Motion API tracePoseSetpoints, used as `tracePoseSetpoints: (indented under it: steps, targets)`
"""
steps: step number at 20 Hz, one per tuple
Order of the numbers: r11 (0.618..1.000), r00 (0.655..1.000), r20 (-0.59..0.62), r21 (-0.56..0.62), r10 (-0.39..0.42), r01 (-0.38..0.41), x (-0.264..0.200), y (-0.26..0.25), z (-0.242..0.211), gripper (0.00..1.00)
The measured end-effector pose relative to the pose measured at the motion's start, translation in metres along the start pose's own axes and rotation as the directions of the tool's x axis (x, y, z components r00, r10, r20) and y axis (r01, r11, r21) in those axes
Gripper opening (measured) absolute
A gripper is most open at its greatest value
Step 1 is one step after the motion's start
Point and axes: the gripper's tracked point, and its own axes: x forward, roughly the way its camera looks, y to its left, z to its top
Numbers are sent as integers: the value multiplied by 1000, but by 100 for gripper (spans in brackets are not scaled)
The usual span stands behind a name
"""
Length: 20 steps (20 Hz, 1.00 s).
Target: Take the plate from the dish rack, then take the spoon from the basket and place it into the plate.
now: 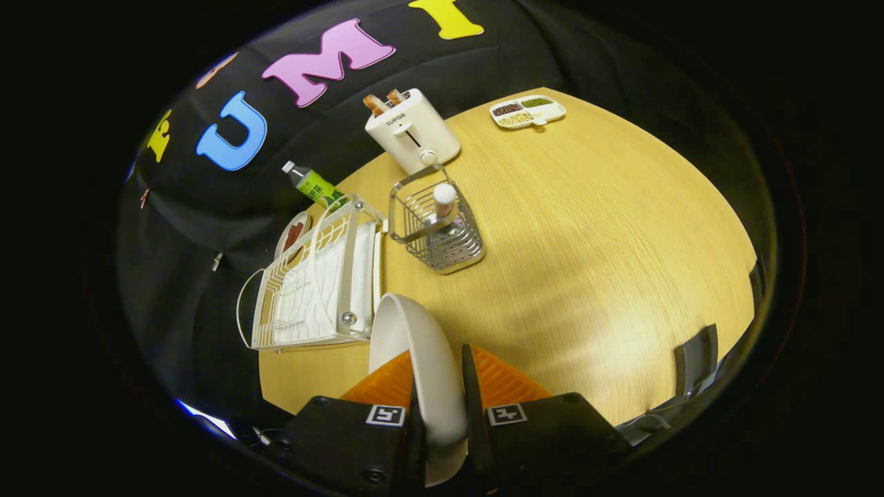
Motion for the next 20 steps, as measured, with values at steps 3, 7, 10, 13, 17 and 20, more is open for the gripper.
tracePoseSetpoints:
  steps: [3,7,10,13,17,20]
  targets:
    - [999,998,-43,28,41,-40,17,-6,1,29]
    - [1000,997,-72,9,19,-18,32,-26,1,35]
    - [997,998,-57,-66,-35,31,41,-48,5,50]
    - [992,999,20,-116,-38,41,37,-53,20,59]
    - [975,977,213,-220,13,35,20,-36,61,96]
    - [945,917,384,-326,110,23,-4,-8,100,97]
